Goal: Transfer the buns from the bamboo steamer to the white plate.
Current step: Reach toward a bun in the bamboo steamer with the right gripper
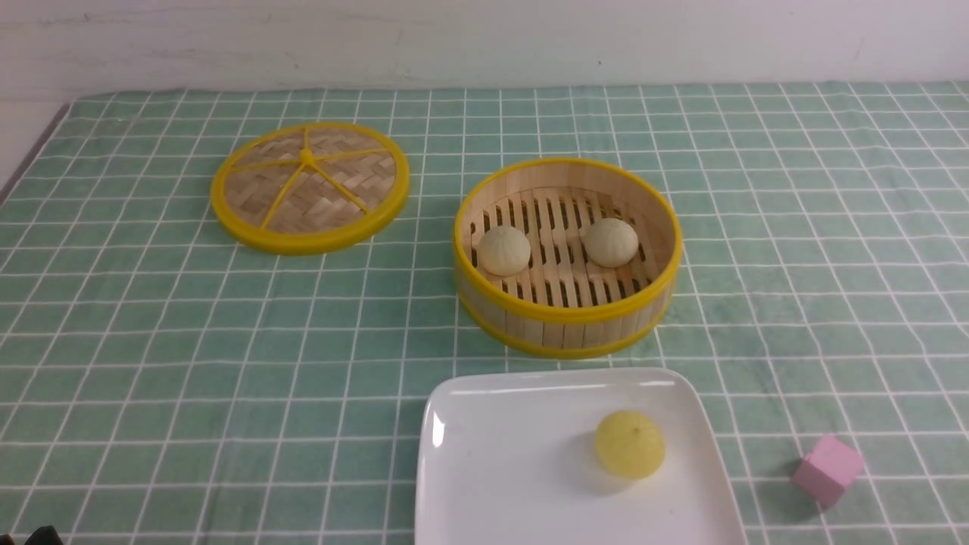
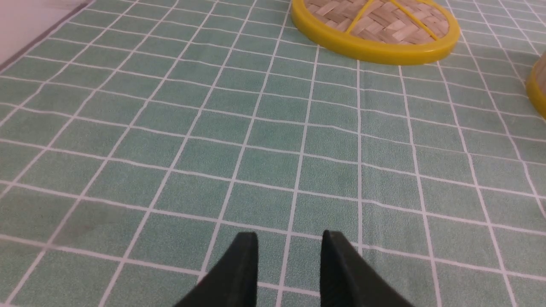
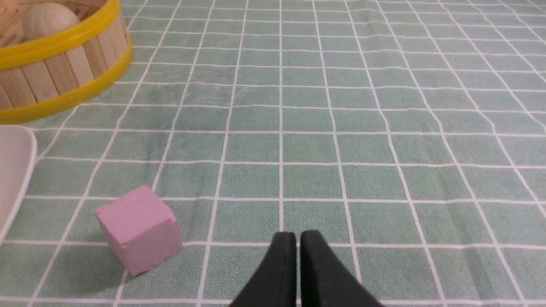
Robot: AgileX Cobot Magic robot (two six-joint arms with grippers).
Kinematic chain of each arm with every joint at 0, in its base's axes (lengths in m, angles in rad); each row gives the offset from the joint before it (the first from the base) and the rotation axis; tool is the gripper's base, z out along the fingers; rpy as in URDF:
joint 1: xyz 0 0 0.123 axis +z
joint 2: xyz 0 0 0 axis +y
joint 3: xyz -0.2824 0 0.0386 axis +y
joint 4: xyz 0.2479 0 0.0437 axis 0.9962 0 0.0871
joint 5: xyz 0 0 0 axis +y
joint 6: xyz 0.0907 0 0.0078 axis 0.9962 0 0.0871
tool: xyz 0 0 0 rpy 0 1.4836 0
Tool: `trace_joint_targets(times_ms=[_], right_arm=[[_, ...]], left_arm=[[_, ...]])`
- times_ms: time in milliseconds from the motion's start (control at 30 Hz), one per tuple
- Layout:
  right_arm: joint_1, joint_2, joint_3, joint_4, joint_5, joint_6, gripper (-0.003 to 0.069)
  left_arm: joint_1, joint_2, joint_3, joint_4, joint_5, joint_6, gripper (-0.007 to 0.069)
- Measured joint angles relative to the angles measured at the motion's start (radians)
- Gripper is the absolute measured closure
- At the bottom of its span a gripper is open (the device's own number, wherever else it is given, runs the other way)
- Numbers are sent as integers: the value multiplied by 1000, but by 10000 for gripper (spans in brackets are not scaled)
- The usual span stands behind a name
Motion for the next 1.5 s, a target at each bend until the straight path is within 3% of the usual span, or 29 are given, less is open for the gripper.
trace_joint_targets(times_ms=[100, 233, 367, 467, 633, 767, 867, 900, 933, 1000, 1033, 1100, 1167, 1367, 1500], right_arm=[[0, 0, 1, 29, -17, 34, 617], [0, 0, 8, 309, -42, 269, 611], [0, 0, 10, 509, -42, 403, 608], [0, 0, 10, 590, -52, 438, 604], [0, 0, -9, 623, -65, 433, 601], [0, 0, -121, 625, -72, 317, 601], [0, 64, -284, 586, -64, 85, 601], [0, 72, -303, 578, -56, 72, 601], [0, 138, -366, 547, -6, 2, 600], [0, 280, -454, 505, 131, -45, 600], [0, 295, -461, 503, 146, -48, 601], [0, 507, -556, 498, 357, -71, 615], [0, 623, -603, 515, 461, -106, 631], [7, 1054, -743, 848, 741, -501, 659], [85, 1219, -819, 952, 755, -610, 659]], left_arm=[[0, 0, 1, -64, -16, -43, 384], [0, 0, 2, -355, -78, -276, 384], [0, 0, 2, -588, -134, -446, 384], [0, 0, 2, -678, -160, -483, 384], [0, 0, -5, -677, -194, -434, 384], [0, 0, -91, -626, -146, -315, 397], [0, 38, -228, -561, -71, -206, 491], [0, 51, -243, -557, -56, -203, 500], [0, 109, -293, -520, 10, -181, 560], [0, 227, -356, -479, 144, -163, 610], [0, 239, -367, -472, 157, -163, 612], [0, 399, -439, -444, 321, -145, 623], [0, 486, -476, -439, 396, -118, 623], [0, 813, -621, -481, 571, 95, 623], [0, 911, -670, -551, 583, 199, 623]])
